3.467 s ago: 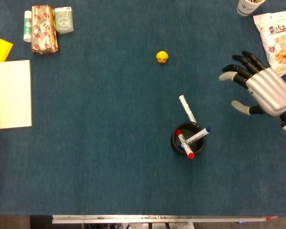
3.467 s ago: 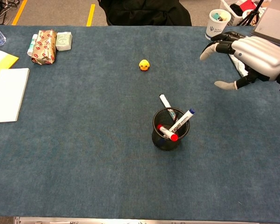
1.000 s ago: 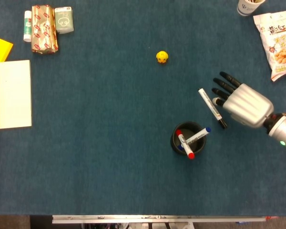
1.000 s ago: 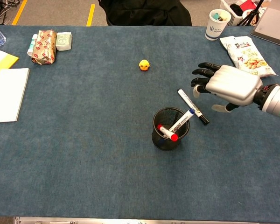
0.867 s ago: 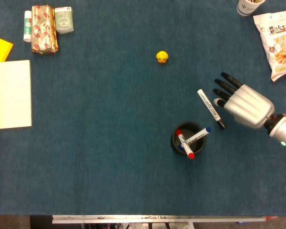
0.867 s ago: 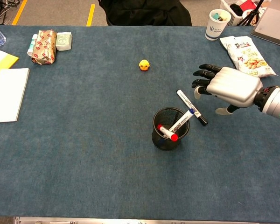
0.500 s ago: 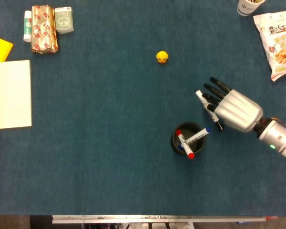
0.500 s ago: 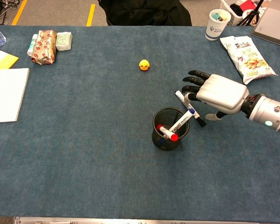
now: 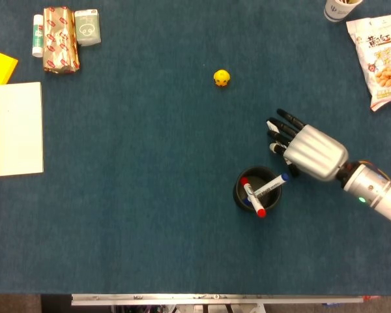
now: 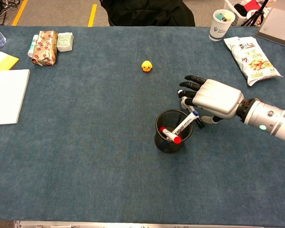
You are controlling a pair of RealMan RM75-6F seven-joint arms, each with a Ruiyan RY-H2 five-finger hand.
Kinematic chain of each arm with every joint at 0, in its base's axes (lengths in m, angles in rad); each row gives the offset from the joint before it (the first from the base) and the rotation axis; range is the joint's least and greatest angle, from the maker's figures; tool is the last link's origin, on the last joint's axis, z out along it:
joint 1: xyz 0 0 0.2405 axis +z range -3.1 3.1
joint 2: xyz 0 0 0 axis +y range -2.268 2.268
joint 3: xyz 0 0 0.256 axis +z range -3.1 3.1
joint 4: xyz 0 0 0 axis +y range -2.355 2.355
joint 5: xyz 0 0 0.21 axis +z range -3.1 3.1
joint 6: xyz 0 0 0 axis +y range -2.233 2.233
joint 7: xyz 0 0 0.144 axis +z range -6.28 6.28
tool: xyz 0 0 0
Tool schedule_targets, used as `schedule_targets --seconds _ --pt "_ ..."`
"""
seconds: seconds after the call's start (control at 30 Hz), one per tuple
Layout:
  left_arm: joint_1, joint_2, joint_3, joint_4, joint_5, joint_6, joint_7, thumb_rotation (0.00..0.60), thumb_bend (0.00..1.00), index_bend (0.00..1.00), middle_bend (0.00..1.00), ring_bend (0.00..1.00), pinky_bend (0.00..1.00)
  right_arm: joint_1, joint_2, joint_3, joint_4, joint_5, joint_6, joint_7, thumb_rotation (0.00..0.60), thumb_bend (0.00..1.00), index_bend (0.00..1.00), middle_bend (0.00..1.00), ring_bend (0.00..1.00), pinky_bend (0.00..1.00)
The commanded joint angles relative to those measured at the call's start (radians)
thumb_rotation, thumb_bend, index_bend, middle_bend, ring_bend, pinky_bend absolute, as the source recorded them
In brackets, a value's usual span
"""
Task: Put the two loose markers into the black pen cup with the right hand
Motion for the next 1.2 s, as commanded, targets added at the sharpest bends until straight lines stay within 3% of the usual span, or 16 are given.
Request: schedule_targets --seconds 0.03,0.5,0.83,1.03,1.2 --pt "0.001 0.0 0.0 0.001 -0.001 0.0 -0.002 0.6 0.19 0.11 0.17 0.19 0.24 0.001 -0.013 0.005 0.012 0.006 -0.002 -0.002 0.6 0.21 0.41 0.23 0.08 0.03" --pt "0.004 0.001 -0.001 0.011 -0.006 -0.002 -0.013 0.6 0.19 0.11 0.17 0.19 0.24 0.006 -0.042 0.005 0.043 0.024 -0.022 0.006 0.6 0.3 0.52 0.26 0.08 0.03" --pt "0.0 0.0 -0.003 0.013 -0.002 -0.005 -0.014 0.6 0.2 0.11 0.17 0.19 0.24 -0.003 -0.018 0.017 0.026 0.041 0.008 0.027 0.6 0.3 0.57 0.27 0.08 0.03" --pt "-0.003 0.003 -0.004 0.005 0.001 -0.007 -0.007 0.6 0.2 0.11 0.17 0.19 0.24 -0.024 0.042 0.061 -0.075 0.069 0.097 0.095 0.6 0.3 0.6 0.29 0.09 0.03" --pt "-0.008 0.01 -0.006 -0.012 0.009 -0.005 0.005 0.6 0.19 0.11 0.16 0.19 0.24 -0.043 0.128 0.087 -0.256 0.081 0.177 0.219 0.6 0.3 0.62 0.31 0.1 0.03"
